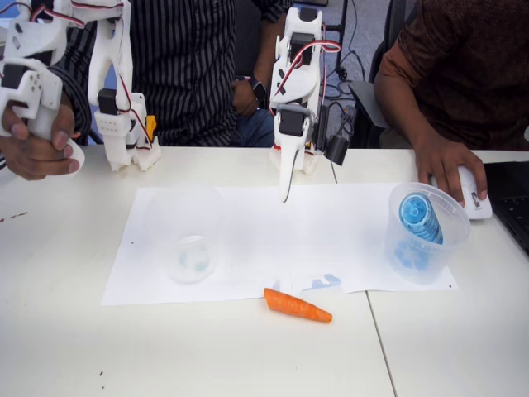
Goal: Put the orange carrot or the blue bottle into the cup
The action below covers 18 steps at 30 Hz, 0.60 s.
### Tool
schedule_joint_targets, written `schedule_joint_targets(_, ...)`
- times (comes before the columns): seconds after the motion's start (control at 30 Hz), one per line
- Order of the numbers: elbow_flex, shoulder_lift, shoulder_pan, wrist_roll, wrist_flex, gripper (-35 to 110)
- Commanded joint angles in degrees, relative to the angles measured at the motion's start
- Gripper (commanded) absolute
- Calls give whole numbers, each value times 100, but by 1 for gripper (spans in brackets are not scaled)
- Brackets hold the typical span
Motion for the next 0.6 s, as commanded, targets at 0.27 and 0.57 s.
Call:
schedule_joint_targets(0.27,-2382,-1942,149,132,562,29)
schedule_joint_targets(0.57,-3472,-3349,149,132,888,29)
